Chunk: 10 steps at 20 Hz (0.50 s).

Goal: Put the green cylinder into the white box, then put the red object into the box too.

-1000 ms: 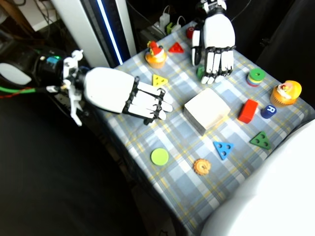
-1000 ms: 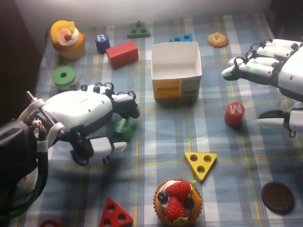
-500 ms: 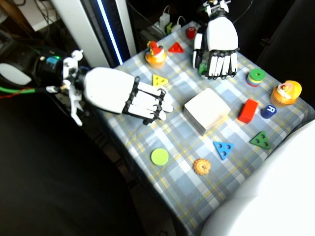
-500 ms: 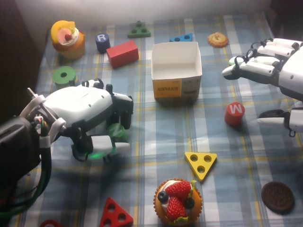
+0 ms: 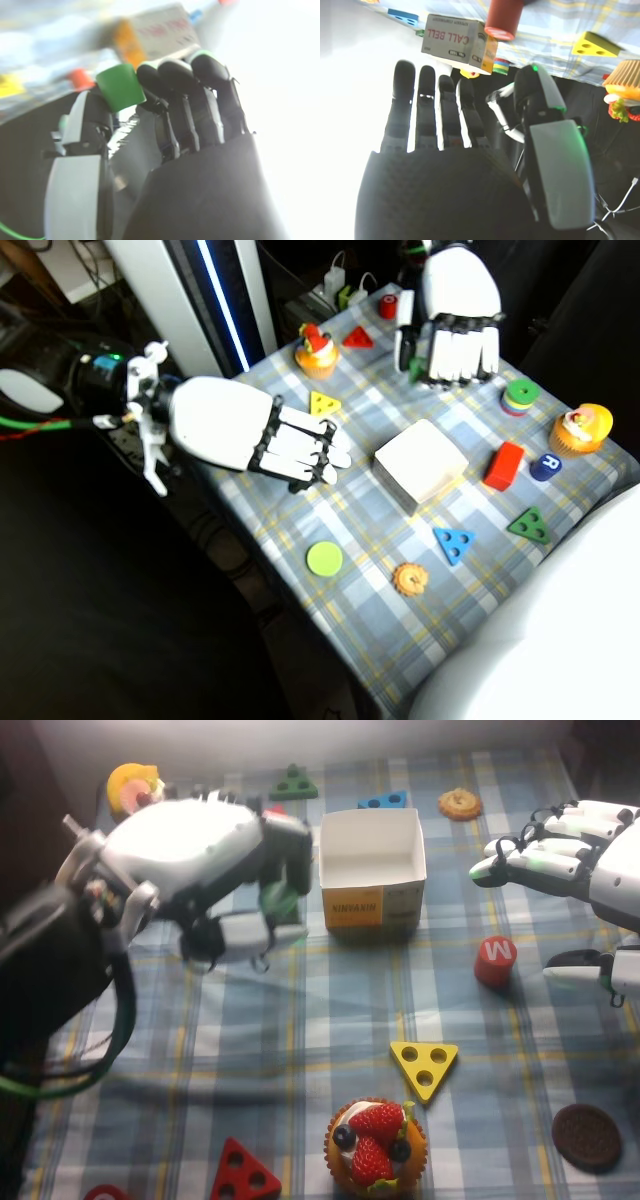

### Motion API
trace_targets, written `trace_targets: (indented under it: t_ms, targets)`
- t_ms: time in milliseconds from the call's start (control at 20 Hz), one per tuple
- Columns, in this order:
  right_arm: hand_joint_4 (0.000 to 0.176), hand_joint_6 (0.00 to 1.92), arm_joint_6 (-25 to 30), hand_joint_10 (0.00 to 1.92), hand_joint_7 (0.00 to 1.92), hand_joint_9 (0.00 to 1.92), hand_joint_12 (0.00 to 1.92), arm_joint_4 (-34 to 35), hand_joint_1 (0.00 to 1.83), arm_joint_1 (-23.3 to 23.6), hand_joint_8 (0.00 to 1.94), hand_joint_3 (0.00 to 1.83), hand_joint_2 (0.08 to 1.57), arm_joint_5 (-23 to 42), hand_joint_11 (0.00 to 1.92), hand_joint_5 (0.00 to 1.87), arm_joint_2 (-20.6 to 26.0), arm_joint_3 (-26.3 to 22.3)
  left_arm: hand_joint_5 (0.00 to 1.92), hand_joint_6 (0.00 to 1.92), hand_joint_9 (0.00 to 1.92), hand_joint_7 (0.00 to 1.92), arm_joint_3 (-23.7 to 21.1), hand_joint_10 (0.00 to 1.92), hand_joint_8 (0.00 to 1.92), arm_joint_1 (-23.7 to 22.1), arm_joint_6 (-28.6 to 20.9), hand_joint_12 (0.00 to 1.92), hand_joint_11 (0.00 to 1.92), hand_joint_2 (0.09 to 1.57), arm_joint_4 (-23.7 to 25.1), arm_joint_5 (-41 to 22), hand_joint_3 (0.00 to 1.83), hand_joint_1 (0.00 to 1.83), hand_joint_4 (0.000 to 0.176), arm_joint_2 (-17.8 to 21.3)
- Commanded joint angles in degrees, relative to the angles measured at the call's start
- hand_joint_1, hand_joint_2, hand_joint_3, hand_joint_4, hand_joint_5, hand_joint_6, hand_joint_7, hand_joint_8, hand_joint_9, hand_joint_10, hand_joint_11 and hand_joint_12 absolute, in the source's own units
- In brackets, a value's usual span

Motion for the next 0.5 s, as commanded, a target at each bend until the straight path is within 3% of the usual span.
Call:
trace_targets:
  t_ms: [0, 100, 200, 250, 300, 400, 450]
  targets:
    - [0.000, 0.43, 0.0, 0.75, 0.18, 0.00, 1.78, 0.7, 0.65, 0.4, 0.03, 0.00, 1.29, 6.8, 0.00, 0.00, 0.2, 0.1, 0.62, 1.34, 0.47, 0.77, 0.7, 1.83, 1.57, -1.9, -0.1, 1.92, 0.22, 1.28, 1.5, -5.0, 0.00, 1.17, 0.000, -0.8]
    - [0.000, 0.45, 0.0, 0.77, 0.19, 0.00, 1.77, 0.7, 0.67, 0.4, 0.04, 0.00, 1.28, 6.8, 0.00, 0.00, 0.1, 0.1, 0.67, 1.29, 0.49, 0.79, 3.2, 1.86, 1.54, -5.0, -0.1, 1.92, 0.28, 1.26, 1.1, -3.5, 0.00, 1.18, 0.000, -2.8]
    - [0.000, 0.49, 0.0, 0.77, 0.20, 0.00, 1.71, 0.7, 0.65, 0.4, 0.04, 0.00, 1.29, 6.8, 0.00, 0.00, -0.1, 0.1, 0.73, 1.20, 0.49, 0.83, 6.2, 1.81, 1.48, -8.3, -0.1, 1.92, 0.23, 1.23, 0.8, -0.9, 0.00, 1.20, 0.000, -5.6]
    - [0.000, 0.51, 0.0, 0.79, 0.20, 0.00, 1.68, 0.7, 0.64, 0.4, 0.04, 0.00, 1.29, 6.8, 0.00, 0.00, -0.2, 0.1, 0.72, 1.26, 0.47, 0.82, 7.5, 1.65, 1.44, -9.0, -0.1, 1.92, 0.05, 1.23, 0.4, -0.1, 0.00, 1.18, 0.000, -6.7]
    - [0.000, 0.51, 0.0, 0.81, 0.21, 0.00, 1.66, 0.5, 0.63, 0.4, 0.04, 0.00, 1.30, 6.8, 0.00, 0.00, -0.4, 0.3, 0.72, 1.27, 0.45, 0.81, 9.7, 1.60, 1.43, -10.0, 1.4, 1.89, 0.01, 1.23, -2.2, 1.0, 0.00, 1.17, 0.000, -8.6]
    - [0.000, 0.53, 0.0, 0.84, 0.22, 0.00, 1.65, 0.3, 0.66, 0.4, 0.04, 0.00, 1.29, 6.7, 0.00, 0.00, -1.0, 0.6, 0.86, 1.04, 0.46, 0.81, 13.3, 1.77, 1.48, -10.7, 5.6, 1.92, 0.20, 1.20, -7.7, 2.5, 0.00, 1.21, 0.000, -11.7]
    - [0.000, 0.53, 0.0, 0.85, 0.22, 0.00, 1.65, 0.0, 0.66, 0.4, 0.04, 0.00, 1.29, 6.7, 0.00, 0.00, -1.3, 0.7, 0.88, 1.06, 0.38, 0.76, 15.0, 1.72, 1.49, -10.8, 5.6, 1.92, 0.04, 1.20, -9.0, 3.7, 0.00, 1.19, 0.000, -13.0]
